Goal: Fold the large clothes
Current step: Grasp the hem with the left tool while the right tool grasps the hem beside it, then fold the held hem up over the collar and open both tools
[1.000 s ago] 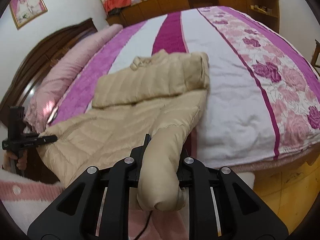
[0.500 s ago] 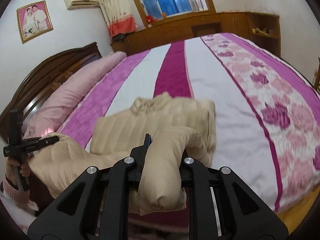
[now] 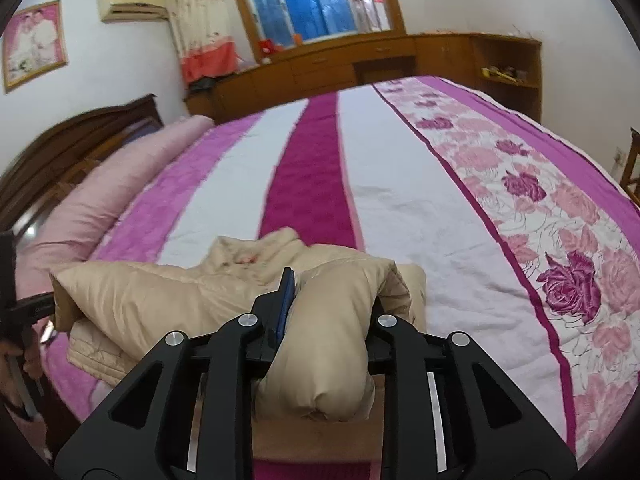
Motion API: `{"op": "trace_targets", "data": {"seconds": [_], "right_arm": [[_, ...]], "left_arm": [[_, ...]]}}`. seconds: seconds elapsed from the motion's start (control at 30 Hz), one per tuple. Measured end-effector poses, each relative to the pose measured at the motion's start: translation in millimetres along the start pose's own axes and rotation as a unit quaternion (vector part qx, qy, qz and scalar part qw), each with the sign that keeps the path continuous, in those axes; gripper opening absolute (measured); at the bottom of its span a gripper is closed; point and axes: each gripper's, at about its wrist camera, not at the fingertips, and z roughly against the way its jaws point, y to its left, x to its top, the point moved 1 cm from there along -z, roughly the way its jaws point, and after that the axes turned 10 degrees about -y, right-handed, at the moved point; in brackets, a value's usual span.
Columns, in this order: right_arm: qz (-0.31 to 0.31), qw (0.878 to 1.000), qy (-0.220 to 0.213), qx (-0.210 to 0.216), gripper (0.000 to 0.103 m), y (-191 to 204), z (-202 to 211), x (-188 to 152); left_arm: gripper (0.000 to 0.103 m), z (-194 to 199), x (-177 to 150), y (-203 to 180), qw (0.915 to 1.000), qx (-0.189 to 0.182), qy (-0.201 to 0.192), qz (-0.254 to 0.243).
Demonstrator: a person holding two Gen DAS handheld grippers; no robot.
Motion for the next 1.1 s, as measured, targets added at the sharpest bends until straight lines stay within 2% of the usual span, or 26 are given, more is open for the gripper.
{"op": "trace_targets", "data": {"seconds": [0.17, 0.33, 0.47, 0.7, 0.8, 0.9, 0.97, 1.1], "right_arm": [[0.007, 0.999, 0.030, -0.027, 0.030, -12, -41, -20], [0.006, 0.997, 0.060, -0.048, 0.037, -23, -73, -40], [-0.017, 0.995, 0.084, -0.052, 0.038, -34, -95, -56], [-0.009, 0.994, 0.093, -0.056, 0.040, -33, -101, -61], [-0.012, 0.995, 0.091, -0.046, 0.043, -33, -98, -58], [-0.024, 0.996, 0.081, -0.029, 0.054, -32, -88, -52], [-0.029, 0.997, 0.073, -0.011, 0.071, -29, -78, -48], [-0.002, 0.999, 0.054, -0.004, 0.081, -20, -53, -40]], "left_arm": [[0.016, -49, -11, 3, 0.9994, 0.017, 0.029, -0.004], [0.017, -76, -17, 1, 0.9985, 0.032, 0.040, -0.019], [0.017, -91, -24, 0, 0.9977, 0.040, 0.046, -0.031], [0.019, -87, -27, -1, 0.9980, 0.039, 0.038, -0.031], [0.026, -72, -25, -1, 0.9982, 0.032, 0.031, -0.039], [0.033, -55, -25, 2, 0.9989, 0.018, 0.027, -0.033], [0.038, -43, -26, 6, 0.9994, 0.006, 0.026, -0.022], [0.056, -26, -29, 12, 0.9996, -0.015, 0.023, -0.006]]}}
